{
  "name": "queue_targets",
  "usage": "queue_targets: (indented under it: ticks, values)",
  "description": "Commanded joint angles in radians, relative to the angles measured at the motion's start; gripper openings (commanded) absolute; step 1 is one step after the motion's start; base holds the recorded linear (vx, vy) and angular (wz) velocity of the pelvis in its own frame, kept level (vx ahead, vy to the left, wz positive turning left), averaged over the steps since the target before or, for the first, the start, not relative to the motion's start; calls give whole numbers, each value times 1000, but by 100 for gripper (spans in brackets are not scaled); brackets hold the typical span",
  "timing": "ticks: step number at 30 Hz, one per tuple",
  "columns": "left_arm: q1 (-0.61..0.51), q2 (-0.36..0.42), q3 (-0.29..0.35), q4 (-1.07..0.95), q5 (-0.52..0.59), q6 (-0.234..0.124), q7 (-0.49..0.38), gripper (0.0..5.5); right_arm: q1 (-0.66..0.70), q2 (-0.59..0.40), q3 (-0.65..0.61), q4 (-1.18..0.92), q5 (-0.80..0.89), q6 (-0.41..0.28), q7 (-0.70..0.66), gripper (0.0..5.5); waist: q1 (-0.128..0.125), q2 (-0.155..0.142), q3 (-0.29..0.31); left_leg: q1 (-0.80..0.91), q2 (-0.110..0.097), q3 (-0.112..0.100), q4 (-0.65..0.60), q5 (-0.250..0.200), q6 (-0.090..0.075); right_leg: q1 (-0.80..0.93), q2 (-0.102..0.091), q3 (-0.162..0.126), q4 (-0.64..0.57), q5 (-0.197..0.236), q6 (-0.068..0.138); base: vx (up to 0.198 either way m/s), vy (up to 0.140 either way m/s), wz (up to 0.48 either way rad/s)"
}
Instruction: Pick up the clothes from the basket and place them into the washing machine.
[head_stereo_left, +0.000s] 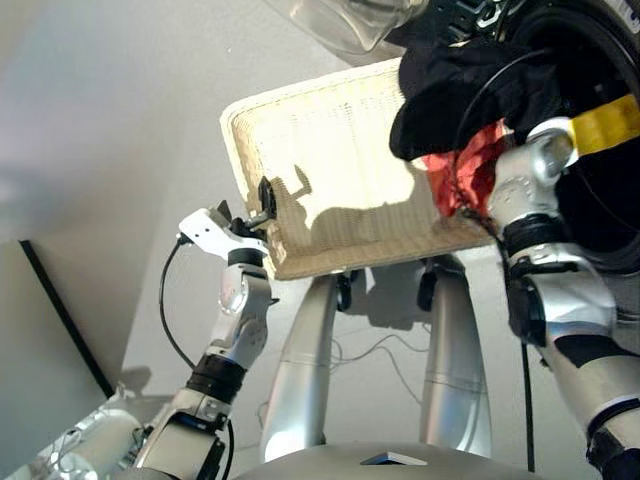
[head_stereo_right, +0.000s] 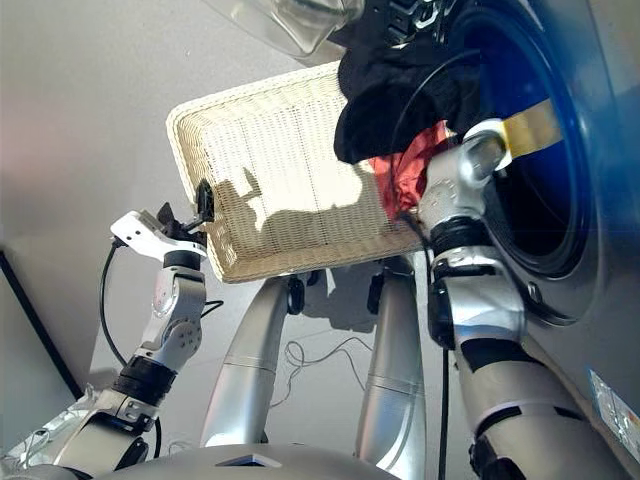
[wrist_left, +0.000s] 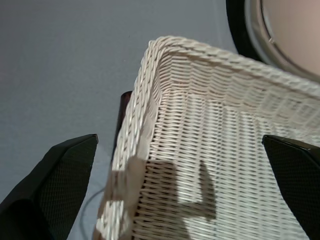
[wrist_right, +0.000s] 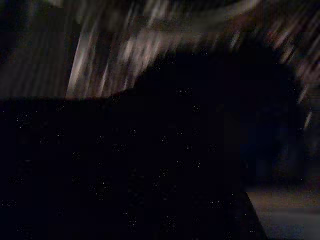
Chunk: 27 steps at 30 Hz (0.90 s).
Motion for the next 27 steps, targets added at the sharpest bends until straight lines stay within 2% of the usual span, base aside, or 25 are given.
queue_targets:
  ticks: [1, 3, 4, 12, 13, 14, 15, 17, 22, 27]
  values:
    - [2, 37, 51, -10, 57, -35, 18, 550, -29, -186, -26, -120, -125, -161, -150, 0, -23, 49, -27, 15, -24, 12, 25, -53, 44, 42, 49, -44, 69, -120, 5, 0, 0, 0]
    - [2, 40, 45, -6, 60, -36, 18, 550, -23, -191, -32, -121, -150, -158, -179, 0, -22, 46, -30, 19, -25, 14, 24, -56, 45, 44, 52, -40, 68, -121, 6, 30, 5, -182]
    - [4, 37, 58, -15, 62, -41, 23, 550, 17, -185, -52, -110, -163, -155, -187, 0, -31, 47, -30, 23, -26, 17, 20, -59, 49, 46, 56, -40, 65, -120, 6, 0, 0, 0]
    - [-10, 23, 56, 29, 50, -49, 23, 550, 111, -28, -68, -36, -119, -147, -156, 0, -40, 37, -60, 55, -22, 23, -15, -56, 47, 78, 60, -41, 29, -111, 5, 0, 0, 0]
    - [-9, 26, 59, 34, 48, -50, 22, 550, 119, -15, -54, -13, -102, -133, -118, 28, -38, 36, -64, 60, -22, 23, -21, -54, 45, 84, 58, -41, 23, -109, 4, 0, 0, 0]
    - [-11, 25, 65, 44, 42, -53, 15, 550, 131, 7, -22, 10, -40, -113, -24, 496, -37, 31, -65, 69, -19, 26, -36, -51, 44, 98, 54, -44, 10, -105, 4, 0, 0, 0]
    - [-11, 29, 70, 49, 42, -54, 13, 550, 133, 11, 0, 43, -20, -95, 24, 550, -36, 28, -64, 75, -20, 26, -46, -47, 43, 105, 53, -45, 1, -101, 4, 0, 0, 0]
    - [-4, 26, 78, 65, 37, -52, 3, 550, 141, 28, 52, 98, 76, -55, 162, 550, -37, 19, -62, 82, -16, 27, -61, -40, 41, 120, 50, -47, -23, -91, 4, 0, 0, 0]
    - [2, 31, 85, 95, 26, -32, -26, 550, 171, 86, 163, 130, 165, 12, 341, 550, -41, -3, -50, 105, -11, 18, -95, -20, 35, 160, 44, -57, -72, -70, 5, 0, 0, 0]
    - [4, 37, 97, 126, 26, -18, -60, 550, 214, 107, 313, 130, 79, 116, 481, 550, -47, -32, -46, 118, -10, 8, -116, 2, 28, 193, 38, -72, -102, -54, 3, 0, 0, 0]
